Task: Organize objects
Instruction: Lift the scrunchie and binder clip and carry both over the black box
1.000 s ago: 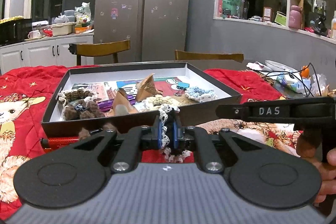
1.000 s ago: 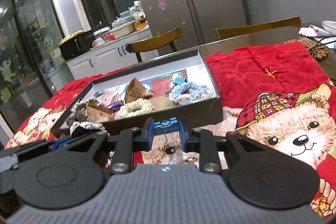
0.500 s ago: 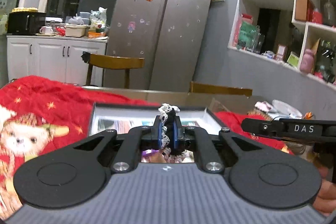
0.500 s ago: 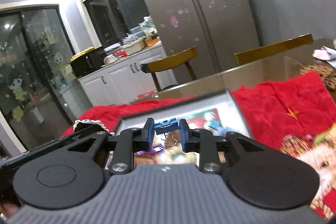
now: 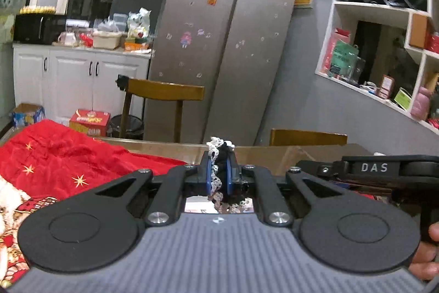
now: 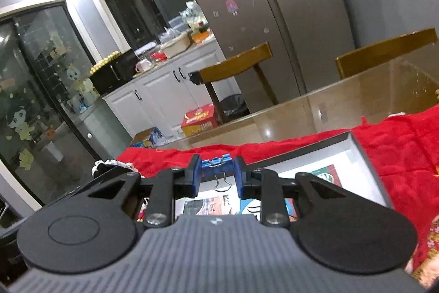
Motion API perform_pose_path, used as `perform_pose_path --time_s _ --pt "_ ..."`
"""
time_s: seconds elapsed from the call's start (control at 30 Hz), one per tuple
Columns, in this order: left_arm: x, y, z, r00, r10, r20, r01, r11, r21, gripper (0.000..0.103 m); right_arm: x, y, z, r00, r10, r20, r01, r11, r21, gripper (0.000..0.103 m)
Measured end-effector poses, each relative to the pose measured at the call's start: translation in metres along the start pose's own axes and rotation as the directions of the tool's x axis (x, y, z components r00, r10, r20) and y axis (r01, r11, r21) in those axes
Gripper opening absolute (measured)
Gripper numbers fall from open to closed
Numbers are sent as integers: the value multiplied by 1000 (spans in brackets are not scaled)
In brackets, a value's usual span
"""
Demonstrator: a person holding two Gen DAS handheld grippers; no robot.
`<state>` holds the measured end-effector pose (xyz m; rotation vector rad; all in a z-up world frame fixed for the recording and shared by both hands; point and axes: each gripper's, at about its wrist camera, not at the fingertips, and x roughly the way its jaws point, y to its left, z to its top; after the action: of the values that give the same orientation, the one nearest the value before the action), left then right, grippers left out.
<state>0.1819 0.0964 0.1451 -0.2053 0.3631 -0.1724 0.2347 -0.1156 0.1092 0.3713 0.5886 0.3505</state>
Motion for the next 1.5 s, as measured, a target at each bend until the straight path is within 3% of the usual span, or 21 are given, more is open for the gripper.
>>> perform_pose_path --time_s 0.17,0.33,0.47,0.63,1.07,1.5 --pt "41 25 -8 998 5 -62 -9 998 -70 12 36 -8 -13 999 30 -43 -30 999 16 28" --pt "71 35 -27 994 58 -93 -61 998 -28 12 58 -20 -25 997 8 -72 -8 1000 -1 28" --pt "89 51 -38 989 28 -143 -40 996 -81 12 73 -25 -32 997 15 -78 -17 1000 -24 28" --pt "108 56 -54 981 72 -180 -82 995 -50 12 86 -25 -43 996 16 -92 -21 998 -62 28" --pt "115 51 -62 966 171 -193 -168 985 31 13 86 -11 -54 994 -14 -106 1 992 -129 28" --pt "116 49 -64 961 179 -210 -174 984 44 13 90 -7 -60 991 -25 -132 9 993 -121 28"
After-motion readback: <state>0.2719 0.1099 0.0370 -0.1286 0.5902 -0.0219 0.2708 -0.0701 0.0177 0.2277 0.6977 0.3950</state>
